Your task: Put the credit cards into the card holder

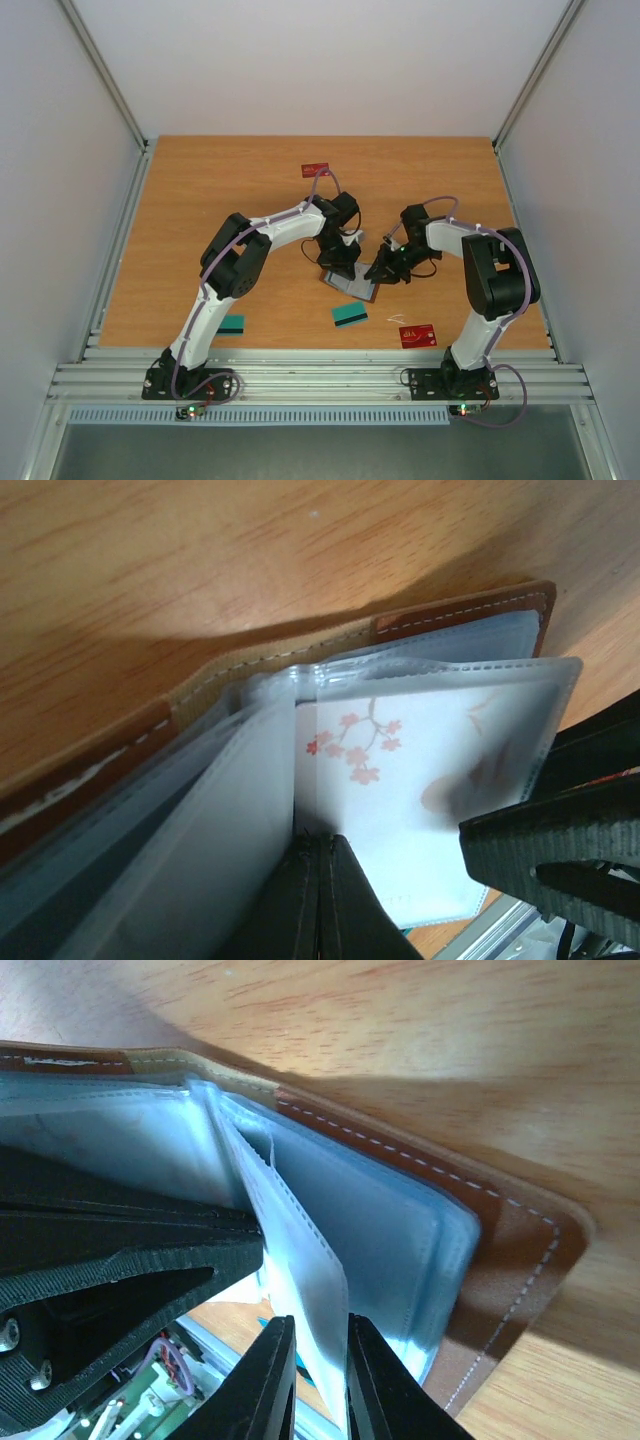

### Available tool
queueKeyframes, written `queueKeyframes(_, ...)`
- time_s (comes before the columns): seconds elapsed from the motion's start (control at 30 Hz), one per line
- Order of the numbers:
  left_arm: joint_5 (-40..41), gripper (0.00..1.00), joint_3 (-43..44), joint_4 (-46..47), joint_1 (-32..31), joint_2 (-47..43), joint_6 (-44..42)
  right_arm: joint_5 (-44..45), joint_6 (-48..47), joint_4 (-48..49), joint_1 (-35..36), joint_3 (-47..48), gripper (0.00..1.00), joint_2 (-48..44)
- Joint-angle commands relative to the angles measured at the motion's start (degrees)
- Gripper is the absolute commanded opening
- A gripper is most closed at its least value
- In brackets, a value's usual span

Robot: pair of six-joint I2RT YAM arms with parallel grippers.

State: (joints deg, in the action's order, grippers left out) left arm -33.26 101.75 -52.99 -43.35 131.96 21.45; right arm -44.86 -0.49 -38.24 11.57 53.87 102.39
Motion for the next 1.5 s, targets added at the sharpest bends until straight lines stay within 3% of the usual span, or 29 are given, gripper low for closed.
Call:
queueKeyframes(0.0,1.26,0.0,-1.12,1.29,-0.15,1.02,0.69,0.89,-1.4,-1.68,1.12,1.48,0.17,0.09)
queueKeyframes(0.2,0.89,0.0,-1.38,1.61,-0.15,0.88,0.91,1.26,-0.89,-1.59,1.56,1.31,0.16,-0.5)
queueKeyframes(0.5,-0.22,0.01,-1.38,2.21,-0.2,-1.85,2.98,5.21,-2.29,-5.9,1.87,4.08,0.02,1.63)
queueKeyframes(0.63,-0.36,0.09,-1.3,2.19,0.23,-4.44,5.02,8.46,-3.85,-10.06,1.87,5.6,0.02,2.48)
queueKeyframes(0.8,2.12,0.29,-2.0,1.37,2.03,-8.72,7.42,11.24,-5.12,-14.1,1.87,7.75,0.02,3.76)
queueKeyframes(0.9,5.04,0.32,-3.7,0.58,3.86,-11.28,7.05,12.26,-5.18,-15.92,1.87,9.59,0.03,3.83)
queueKeyframes(1.23,9.22,0.31,-6.65,-1.72,7.49,-11.32,-1.46,14.69,-5.12,-21.14,4.14,16.54,0.1,6.59)
queueKeyframes(1.47,7.1,0.2,-8.62,-0.49,7.54,-9.05,-2.87,15.22,-3.55,-24.05,8.42,23.82,0.21,9.27)
